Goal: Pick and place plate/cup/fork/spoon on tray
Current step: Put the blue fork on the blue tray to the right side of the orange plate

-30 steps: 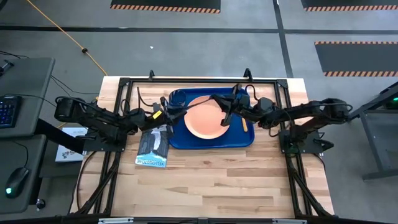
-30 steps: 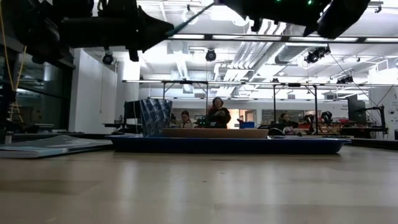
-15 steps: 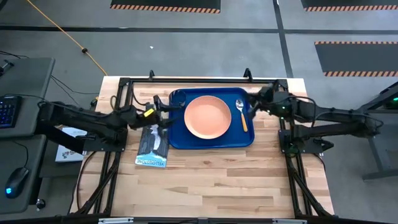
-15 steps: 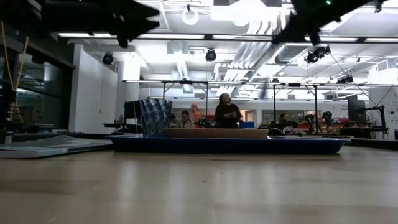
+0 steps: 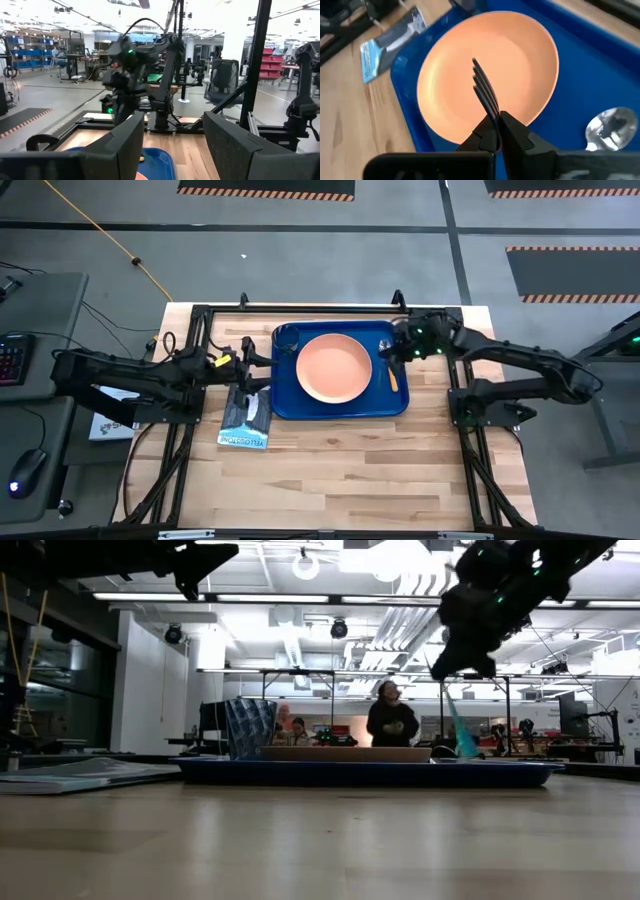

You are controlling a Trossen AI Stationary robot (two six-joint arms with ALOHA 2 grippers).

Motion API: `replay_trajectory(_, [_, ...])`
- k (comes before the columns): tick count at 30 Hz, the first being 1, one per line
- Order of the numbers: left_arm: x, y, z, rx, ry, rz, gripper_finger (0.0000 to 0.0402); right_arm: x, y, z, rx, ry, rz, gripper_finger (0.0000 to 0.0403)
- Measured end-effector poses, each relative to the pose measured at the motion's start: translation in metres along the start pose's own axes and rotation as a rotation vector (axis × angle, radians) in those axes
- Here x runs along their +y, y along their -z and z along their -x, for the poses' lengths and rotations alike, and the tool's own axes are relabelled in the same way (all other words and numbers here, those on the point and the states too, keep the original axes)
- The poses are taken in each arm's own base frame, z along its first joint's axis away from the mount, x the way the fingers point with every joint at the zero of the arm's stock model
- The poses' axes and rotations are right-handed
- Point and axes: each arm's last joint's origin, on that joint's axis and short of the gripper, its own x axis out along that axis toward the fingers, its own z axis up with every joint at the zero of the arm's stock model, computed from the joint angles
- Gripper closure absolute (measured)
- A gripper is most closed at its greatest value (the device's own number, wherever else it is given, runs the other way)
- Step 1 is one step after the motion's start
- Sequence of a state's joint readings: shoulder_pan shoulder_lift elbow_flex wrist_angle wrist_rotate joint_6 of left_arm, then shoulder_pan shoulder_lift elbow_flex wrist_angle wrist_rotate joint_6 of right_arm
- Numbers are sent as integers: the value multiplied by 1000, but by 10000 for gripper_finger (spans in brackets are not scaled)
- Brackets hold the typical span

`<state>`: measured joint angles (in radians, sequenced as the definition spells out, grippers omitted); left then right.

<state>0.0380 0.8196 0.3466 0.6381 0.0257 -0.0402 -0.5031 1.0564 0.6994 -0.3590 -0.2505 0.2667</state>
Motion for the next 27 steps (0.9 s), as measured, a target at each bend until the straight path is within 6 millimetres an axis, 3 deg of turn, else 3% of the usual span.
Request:
replay_trajectory(12, [0, 0, 0, -1, -2, 0, 208, -48, 1, -42, 128, 19, -118, 403])
replay_trajectory(21, [0, 0, 0, -2, -5, 0, 209, -66, 8, -76, 175, 21, -175, 402])
replay_trajectory(27, [0, 0, 0, -1, -5, 0, 208, -73, 9, -83, 160, 84, -192, 402])
